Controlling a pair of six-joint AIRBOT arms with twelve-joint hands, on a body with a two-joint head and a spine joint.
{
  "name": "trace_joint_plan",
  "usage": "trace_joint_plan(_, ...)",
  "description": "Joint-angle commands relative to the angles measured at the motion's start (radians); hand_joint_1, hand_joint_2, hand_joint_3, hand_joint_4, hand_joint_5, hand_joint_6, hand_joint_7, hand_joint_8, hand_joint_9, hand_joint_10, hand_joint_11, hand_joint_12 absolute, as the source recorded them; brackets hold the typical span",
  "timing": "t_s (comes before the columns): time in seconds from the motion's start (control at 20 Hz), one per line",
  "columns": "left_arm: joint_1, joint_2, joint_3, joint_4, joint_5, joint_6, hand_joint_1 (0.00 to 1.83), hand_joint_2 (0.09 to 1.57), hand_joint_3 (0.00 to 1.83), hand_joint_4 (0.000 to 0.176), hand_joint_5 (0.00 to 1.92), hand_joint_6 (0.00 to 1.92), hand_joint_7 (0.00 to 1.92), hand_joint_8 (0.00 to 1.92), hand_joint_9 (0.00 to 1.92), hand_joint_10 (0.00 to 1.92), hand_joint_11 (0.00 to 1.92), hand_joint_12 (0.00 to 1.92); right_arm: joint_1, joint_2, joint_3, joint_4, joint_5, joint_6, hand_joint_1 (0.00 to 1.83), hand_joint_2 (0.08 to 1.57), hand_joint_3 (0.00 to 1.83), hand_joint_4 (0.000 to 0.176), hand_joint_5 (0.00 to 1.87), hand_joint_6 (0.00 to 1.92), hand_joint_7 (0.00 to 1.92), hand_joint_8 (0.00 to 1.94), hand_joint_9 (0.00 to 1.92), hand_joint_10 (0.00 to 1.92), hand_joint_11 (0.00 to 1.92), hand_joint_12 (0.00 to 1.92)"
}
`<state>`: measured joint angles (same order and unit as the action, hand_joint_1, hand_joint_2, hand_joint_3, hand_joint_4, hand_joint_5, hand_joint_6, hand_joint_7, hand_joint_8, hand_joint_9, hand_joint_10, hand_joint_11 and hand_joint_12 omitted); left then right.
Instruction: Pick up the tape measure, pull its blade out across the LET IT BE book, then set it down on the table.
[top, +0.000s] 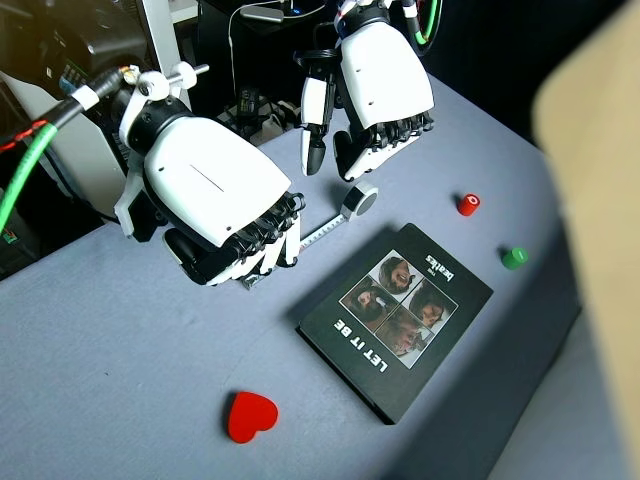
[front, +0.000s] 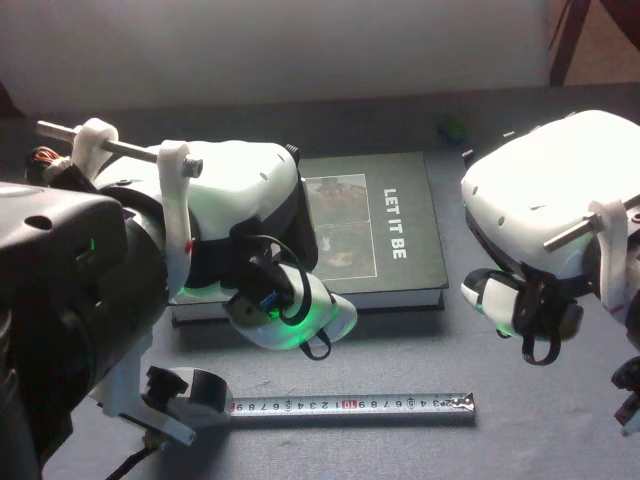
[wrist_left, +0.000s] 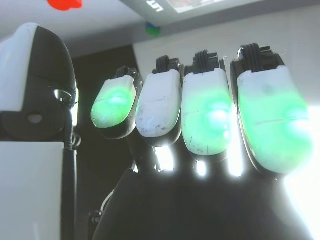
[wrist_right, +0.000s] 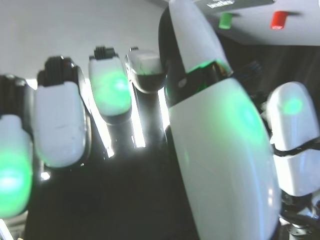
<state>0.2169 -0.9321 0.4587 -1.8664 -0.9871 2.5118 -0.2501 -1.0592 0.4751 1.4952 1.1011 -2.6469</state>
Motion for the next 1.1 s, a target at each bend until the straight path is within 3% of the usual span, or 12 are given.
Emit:
trace_joint_plan(0.0, -0.014, -0.002, -0.003, 0.077, 0.003, -0.008, 0.16, 1.13, 0.12, 0.051, 0.03, 0.04, 0.02, 0.04, 0.0, 0.01, 0.0, 0.15, 0.017, 0.007, -0.005, -0.069, 0.041, -0.01, 0.24, 1.02, 0.13, 0.071, 0.2, 0.05, 0.26, 0.04, 0.24, 0.08, 0.01, 0.85)
trace_joint_plan(0.05, -0.015, -0.001, -0.002, 0.077, 0.007, -0.015, 0.16, 1.13, 0.12, 0.051, 0.03, 0.04, 0.02, 0.04, 0.0, 0.01, 0.0, 0.15, 0.021, 0.009, -0.007, -0.064, 0.043, -0.016, 0.24, 1.02, 0.13, 0.071, 0.2, 0.05, 0.26, 0.04, 0.24, 0.08, 0.01, 0.85)
trace_joint_plan(0.1, -0.015, 0.001, -0.001, 0.077, 0.018, -0.024, 0.14, 1.18, 0.03, 0.049, 0.04, 0.01, 0.03, 0.01, 0.01, 0.0, 0.0, 0.12, 0.022, 0.01, -0.008, -0.064, 0.042, -0.019, 0.24, 1.08, 0.02, 0.071, 0.21, 0.01, 0.28, 0.0, 0.26, 0.01, 0.0, 0.85)
trace_joint_plan(0.25, -0.006, 0.02, 0.009, 0.072, 0.089, -0.067, 0.14, 1.18, 0.01, 0.046, 0.04, 0.01, 0.04, 0.01, 0.01, 0.0, 0.0, 0.12, 0.019, 0.01, -0.009, -0.063, 0.037, -0.033, 0.24, 1.09, 0.01, 0.071, 0.2, 0.0, 0.28, 0.0, 0.26, 0.0, 0.0, 0.82)
trace_joint_plan(0.45, 0.036, 0.135, 0.027, 0.053, 0.326, -0.235, 0.14, 1.18, 0.0, 0.042, 0.06, 0.0, 0.04, 0.0, 0.0, 0.0, 0.0, 0.14, 0.016, 0.01, -0.011, -0.063, 0.034, -0.038, 0.24, 1.09, 0.0, 0.071, 0.21, 0.0, 0.27, 0.0, 0.26, 0.0, 0.0, 0.82)
trace_joint_plan(0.6, 0.1, 0.249, 0.032, 0.144, 0.47, -0.347, 0.17, 1.14, 0.0, 0.033, 0.06, 0.0, 0.05, 0.0, 0.0, 0.0, 0.0, 0.15, 0.013, 0.01, -0.012, -0.063, 0.031, -0.037, 0.24, 1.09, 0.0, 0.071, 0.22, 0.01, 0.27, 0.0, 0.26, 0.0, 0.0, 0.82)
trace_joint_plan(0.7, 0.137, 0.308, 0.062, 0.162, 0.608, -0.361, 0.4, 1.03, 0.0, 0.0, 0.13, 0.01, 0.1, 0.0, 0.04, 0.0, 0.0, 0.21, 0.01, 0.01, -0.012, -0.063, 0.022, -0.034, 0.24, 1.09, 0.0, 0.071, 0.23, 0.01, 0.28, 0.0, 0.27, 0.0, 0.0, 0.84)
trace_joint_plan(0.9, 0.173, 0.35, 0.133, 0.228, 0.871, -0.361, 0.78, 0.97, 0.0, 0.0, 0.21, 0.0, 0.2, 0.0, 0.14, 0.0, 0.0, 0.45, 0.004, 0.009, -0.012, -0.074, 0.009, -0.018, 0.24, 1.11, 0.01, 0.066, 0.25, 0.01, 0.31, 0.01, 0.29, 0.01, 0.0, 0.84)
trace_joint_plan(1.05, 0.19, 0.341, 0.182, 0.255, 0.973, -0.361, 0.87, 1.05, 0.0, 0.0, 0.3, 0.0, 0.28, 0.0, 0.25, 0.0, 0.01, 0.7, -0.013, 0.007, -0.012, -0.13, 0.009, 0.013, 0.24, 1.13, 0.01, 0.066, 0.27, 0.01, 0.33, 0.01, 0.3, 0.01, 0.0, 0.85)
